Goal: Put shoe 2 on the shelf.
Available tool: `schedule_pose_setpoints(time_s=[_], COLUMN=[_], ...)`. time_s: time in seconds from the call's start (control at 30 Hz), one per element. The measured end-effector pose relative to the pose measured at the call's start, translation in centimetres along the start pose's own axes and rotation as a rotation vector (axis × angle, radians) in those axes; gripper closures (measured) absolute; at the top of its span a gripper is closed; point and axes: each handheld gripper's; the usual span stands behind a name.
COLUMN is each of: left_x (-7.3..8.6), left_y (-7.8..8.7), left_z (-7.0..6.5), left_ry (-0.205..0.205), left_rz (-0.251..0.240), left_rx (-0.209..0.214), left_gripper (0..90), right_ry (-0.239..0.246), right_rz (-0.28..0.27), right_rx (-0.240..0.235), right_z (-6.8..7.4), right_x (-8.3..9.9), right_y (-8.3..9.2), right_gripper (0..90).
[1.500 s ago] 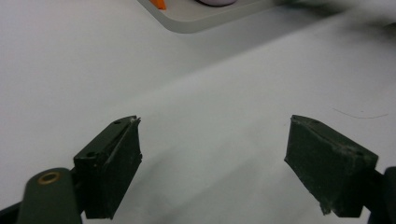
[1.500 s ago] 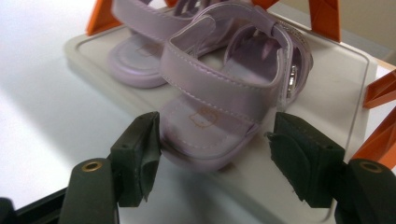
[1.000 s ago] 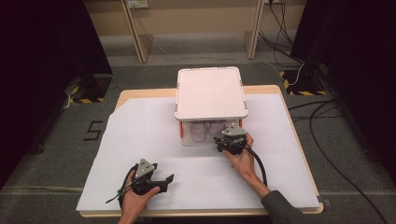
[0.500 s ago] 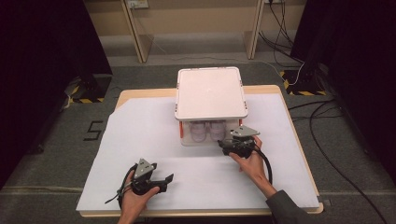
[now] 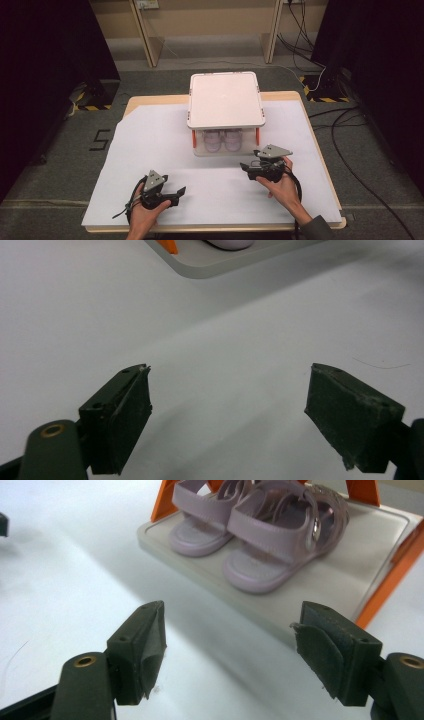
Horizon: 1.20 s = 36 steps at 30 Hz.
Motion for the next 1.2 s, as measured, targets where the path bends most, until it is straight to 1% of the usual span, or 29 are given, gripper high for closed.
schedule_pose_setpoints(time_s=[0.17,0.27,0.33,0.4,0.67,0.83,0.87,0.97,1.03,1.2], left_x=[0.0,0.0,0.0,0.0,0.0,0.0,0.0,0.0,0.0,0.0], left_y=[-0.1,-0.1,-0.1,0.0,-0.1,-0.1,-0.1,-0.1,-0.1,-0.1], left_z=[0.0,0.0,0.0,0.0,0.0,0.0,0.0,0.0,0.0,0.0], left_ry=[-0.001,-0.004,-0.001,-0.003,-0.004,-0.003,-0.003,-0.005,-0.007,-0.006], left_rz=[-0.001,0.003,-0.001,0.001,0.002,0.005,0.005,0.006,0.007,0.006], left_rx=[0.001,0.0,0.001,0.0,0.0,-0.001,-0.002,0.0,0.0,-0.003], left_gripper=[17.4,17.4,17.4,17.4,17.4,17.4,17.4,17.3,17.4,17.3], right_ry=[-0.008,-0.023,-0.04,-0.047,-0.081,-0.107,-0.115,-0.117,-0.132,-0.139], right_rz=[0.01,0.011,0.021,0.024,0.039,0.035,0.04,0.045,0.049,0.062], right_rx=[-0.012,-0.012,-0.018,-0.027,-0.028,-0.039,-0.035,-0.02,-0.005,0.021], right_z=[-0.1,-0.3,-0.3,-0.4,-0.4,-0.4,-0.5,-0.8,-1.1,-1.6], right_x=[1.1,1.7,2.2,2.7,4.3,5.1,5.3,5.9,6.2,6.9], right_y=[1.4,2.1,2.6,3.0,4.5,5.5,5.7,6.3,6.7,7.4], right_gripper=[27.4,27.2,26.5,26.0,17.9,16.6,16.6,16.6,16.6,16.6])
Point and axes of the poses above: each handheld gripper's, and its own axes: y roughly backward along the jaws, x roughly out of its underside, z roughly to its left, and after that the axes turned 4 degrees about -y, right-handed
